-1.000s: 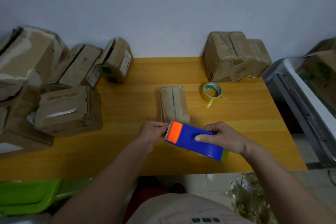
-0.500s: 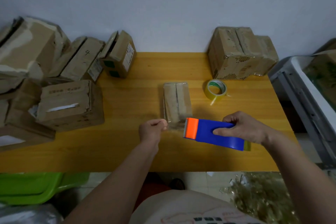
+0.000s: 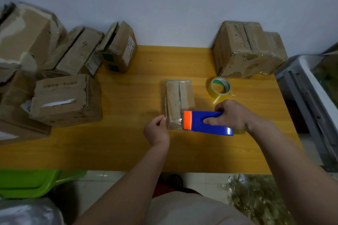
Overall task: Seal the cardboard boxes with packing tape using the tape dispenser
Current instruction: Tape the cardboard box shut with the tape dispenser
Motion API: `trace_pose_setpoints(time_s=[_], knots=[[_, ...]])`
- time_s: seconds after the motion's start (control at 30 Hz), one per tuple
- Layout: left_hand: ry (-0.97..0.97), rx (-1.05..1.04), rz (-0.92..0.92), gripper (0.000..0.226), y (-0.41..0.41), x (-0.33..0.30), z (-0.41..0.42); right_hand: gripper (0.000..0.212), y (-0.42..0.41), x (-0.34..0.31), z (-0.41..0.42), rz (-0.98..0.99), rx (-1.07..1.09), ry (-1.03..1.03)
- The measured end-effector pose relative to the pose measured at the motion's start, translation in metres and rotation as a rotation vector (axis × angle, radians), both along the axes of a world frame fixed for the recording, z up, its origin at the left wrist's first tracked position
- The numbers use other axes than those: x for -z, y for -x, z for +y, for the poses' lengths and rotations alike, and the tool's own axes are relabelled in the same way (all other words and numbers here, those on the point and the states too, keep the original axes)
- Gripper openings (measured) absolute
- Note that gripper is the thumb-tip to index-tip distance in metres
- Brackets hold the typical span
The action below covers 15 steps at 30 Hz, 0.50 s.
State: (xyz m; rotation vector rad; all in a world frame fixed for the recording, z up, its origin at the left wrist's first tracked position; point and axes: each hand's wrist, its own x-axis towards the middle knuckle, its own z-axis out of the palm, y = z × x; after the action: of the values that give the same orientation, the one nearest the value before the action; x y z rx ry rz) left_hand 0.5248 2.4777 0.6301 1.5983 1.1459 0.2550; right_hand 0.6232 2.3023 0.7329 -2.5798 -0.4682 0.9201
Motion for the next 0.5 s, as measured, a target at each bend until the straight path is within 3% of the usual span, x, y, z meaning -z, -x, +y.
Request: trace_pose_setpoints(time_s=[0.1, 0.2, 0.37, 0.43, 0.5], knots=[[-0.058, 0.08, -0.011, 0.027, 0.001, 0.007, -0.002, 0.032, 0.0, 0.005, -0.005, 0.007, 0.013, -0.01], [-0.14, 0.18, 0.014, 0.047, -0.001, 0.013, -0.008, 0.033, 0.002, 0.009, -0.007, 0.025, 0.027, -0.031], [-0.309, 0.335, 0.333, 0.062, 0.001, 0.013, 0.001, 0.029, 0.001, 0.009, -0.005, 0.051, 0.041, -0.044], [-0.492, 0.57, 0.257, 0.077, 0.006, 0.009, 0.002, 0.028, 0.001, 0.008, -0.004, 0.054, 0.041, -0.048], [-0.764, 0.931, 0.183, 0.088, 0.012, 0.007, 0.006, 0.029, 0.001, 0.007, -0.004, 0.055, 0.053, -0.056]])
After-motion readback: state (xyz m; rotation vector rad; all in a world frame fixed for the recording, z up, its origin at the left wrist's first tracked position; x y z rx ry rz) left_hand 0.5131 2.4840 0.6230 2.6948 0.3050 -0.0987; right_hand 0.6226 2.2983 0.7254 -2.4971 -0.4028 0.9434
